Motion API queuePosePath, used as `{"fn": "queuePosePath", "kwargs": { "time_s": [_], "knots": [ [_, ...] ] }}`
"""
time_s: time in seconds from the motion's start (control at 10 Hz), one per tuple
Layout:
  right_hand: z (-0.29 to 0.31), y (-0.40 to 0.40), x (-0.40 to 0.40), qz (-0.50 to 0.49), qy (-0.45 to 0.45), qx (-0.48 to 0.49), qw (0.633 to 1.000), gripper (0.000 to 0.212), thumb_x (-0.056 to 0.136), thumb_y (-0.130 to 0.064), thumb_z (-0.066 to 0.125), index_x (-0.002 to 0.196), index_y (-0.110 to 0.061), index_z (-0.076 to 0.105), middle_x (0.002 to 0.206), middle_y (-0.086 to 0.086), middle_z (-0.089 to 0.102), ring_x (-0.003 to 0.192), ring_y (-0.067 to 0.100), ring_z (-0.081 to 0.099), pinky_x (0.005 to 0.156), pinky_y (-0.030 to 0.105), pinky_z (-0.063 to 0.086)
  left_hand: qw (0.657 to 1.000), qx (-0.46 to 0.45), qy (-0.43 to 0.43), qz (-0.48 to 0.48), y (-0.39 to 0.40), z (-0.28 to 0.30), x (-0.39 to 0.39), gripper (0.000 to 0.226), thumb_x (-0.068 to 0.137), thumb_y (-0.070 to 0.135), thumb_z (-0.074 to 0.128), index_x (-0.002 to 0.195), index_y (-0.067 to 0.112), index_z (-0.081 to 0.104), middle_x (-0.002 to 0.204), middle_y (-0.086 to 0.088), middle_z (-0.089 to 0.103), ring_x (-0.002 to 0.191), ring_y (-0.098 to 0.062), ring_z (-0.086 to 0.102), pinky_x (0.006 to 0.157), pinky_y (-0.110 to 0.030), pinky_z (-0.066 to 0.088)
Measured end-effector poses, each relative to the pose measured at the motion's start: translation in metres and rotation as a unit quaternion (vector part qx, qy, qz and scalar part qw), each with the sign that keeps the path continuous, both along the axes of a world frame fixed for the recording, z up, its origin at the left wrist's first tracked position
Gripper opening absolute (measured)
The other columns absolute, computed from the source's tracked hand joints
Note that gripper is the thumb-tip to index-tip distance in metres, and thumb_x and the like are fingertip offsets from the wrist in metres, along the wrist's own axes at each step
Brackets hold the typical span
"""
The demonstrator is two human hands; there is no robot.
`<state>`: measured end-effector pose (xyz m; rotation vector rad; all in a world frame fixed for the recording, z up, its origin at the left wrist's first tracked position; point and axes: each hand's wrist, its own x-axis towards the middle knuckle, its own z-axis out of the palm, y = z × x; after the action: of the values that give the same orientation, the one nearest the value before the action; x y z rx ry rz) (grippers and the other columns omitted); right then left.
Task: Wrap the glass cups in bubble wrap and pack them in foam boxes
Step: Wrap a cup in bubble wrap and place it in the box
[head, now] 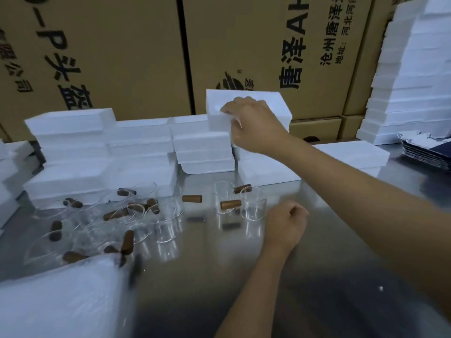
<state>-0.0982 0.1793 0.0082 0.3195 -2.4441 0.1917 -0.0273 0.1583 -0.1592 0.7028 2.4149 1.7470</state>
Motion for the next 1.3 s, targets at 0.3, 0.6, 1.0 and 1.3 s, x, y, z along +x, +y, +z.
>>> {"fn": "queuePosePath", "kwargs": {
  "time_s": [0.3,0.6,1.0,1.3],
  "knots": [
    [-0.05,-0.067,0.141,0.084,-0.154,-0.054,0.983,0.034,0.087,-0.019,0.052,0.116,-0.018,0.069,0.116,-0.004,0.069,0.111,0.018,0.054,0.089,0.038,0.05,0.995,-0.085,0.001,-0.06,-0.064,0.01,0.083,0.035,0.095,0.018,0.048,0.114,-0.007,0.062,0.117,-0.024,0.064,0.093,-0.011,0.046,0.077,-0.02,0.036],
    [-0.082,-0.098,0.18,0.08,-0.416,0.031,0.905,0.029,0.091,-0.023,0.057,0.116,-0.023,0.07,0.115,-0.012,0.068,0.097,0.009,0.059,0.091,0.032,0.05,0.949,-0.221,0.167,-0.148,-0.136,0.022,0.158,0.024,0.096,0.014,0.044,0.084,-0.001,0.057,0.081,-0.017,0.059,0.079,-0.034,0.056,0.067,-0.038,0.041],
    [-0.069,-0.17,0.118,0.035,-0.38,-0.327,0.864,0.023,0.092,-0.008,0.052,0.099,0.004,0.071,0.094,0.014,0.075,0.074,0.023,0.065,0.07,0.03,0.054,0.974,-0.162,0.14,0.073,-0.318,0.083,0.09,0.018,0.077,0.024,0.05,0.066,0.033,0.062,0.065,0.006,0.062,0.065,-0.014,0.058,0.066,-0.03,0.048],
    [-0.106,-0.232,0.065,-0.081,-0.459,-0.453,0.76,0.006,0.093,-0.016,0.058,0.092,-0.011,0.06,0.069,0.005,0.057,0.046,0.013,0.051,0.042,0.017,0.04,0.948,-0.292,-0.03,0.123,-0.374,0.05,0.061,0.062,0.052,0.083,0.069,0.067,0.025,0.055,0.052,0.015,0.052,0.058,-0.007,0.052,0.06,-0.029,0.04]
  ]
}}
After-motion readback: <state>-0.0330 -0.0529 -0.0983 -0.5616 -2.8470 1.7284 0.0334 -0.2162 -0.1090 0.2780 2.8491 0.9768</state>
